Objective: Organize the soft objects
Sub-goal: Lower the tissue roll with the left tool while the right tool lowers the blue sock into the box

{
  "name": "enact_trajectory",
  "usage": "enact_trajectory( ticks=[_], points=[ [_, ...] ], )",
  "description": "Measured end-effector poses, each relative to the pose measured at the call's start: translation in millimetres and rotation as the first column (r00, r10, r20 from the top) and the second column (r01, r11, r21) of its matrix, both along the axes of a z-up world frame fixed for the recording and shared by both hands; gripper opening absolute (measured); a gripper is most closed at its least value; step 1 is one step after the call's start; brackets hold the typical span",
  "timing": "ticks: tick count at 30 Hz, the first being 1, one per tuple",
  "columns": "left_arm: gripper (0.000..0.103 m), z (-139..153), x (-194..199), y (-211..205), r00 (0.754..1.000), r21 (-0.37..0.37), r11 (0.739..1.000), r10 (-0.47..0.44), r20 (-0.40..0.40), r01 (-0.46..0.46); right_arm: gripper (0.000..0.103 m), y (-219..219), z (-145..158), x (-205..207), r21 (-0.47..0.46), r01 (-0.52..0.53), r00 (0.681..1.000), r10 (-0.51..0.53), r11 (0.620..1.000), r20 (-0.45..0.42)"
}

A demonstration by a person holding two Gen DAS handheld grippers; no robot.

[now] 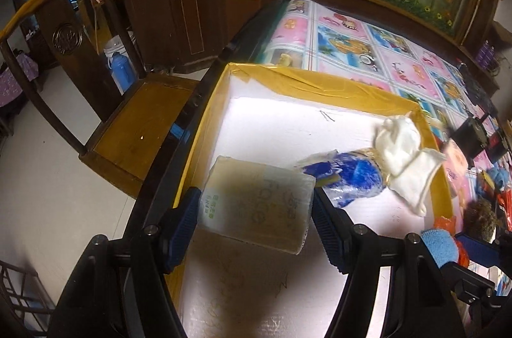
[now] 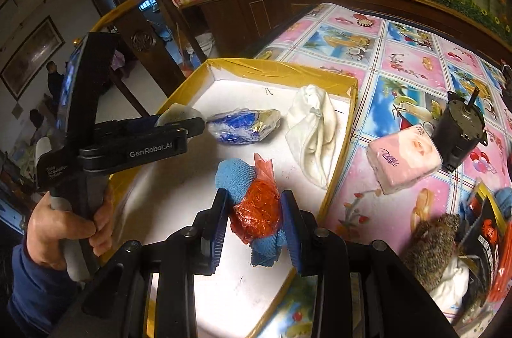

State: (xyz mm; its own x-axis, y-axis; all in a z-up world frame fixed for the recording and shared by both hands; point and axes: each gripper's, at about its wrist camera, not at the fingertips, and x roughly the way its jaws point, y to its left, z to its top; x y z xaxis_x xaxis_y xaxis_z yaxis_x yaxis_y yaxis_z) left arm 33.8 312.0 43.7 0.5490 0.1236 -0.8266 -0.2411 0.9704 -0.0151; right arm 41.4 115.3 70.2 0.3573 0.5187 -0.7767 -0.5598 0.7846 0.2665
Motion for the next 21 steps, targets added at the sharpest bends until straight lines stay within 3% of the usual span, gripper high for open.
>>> enact_trajectory(
  ticks=[15, 21],
  points=[
    [0.069, -0.6, 3.4, -2.1, 0.999, -0.001, 1.000, 0.003, 0.035, -0.003, 0.036, 13.4, -25.4, 22.2, -0.022, 0.050, 0.998, -0.050, 0.999, -0.024],
    [0.071, -1.9, 6.6, -6.2, 1.000, -0.014, 1.000, -0.012, 0.028, 0.012, 0.041, 13.1, -23.9, 19.3, -0.014, 0.034, 0.999, -0.035, 0.999, -0.019]
  ],
)
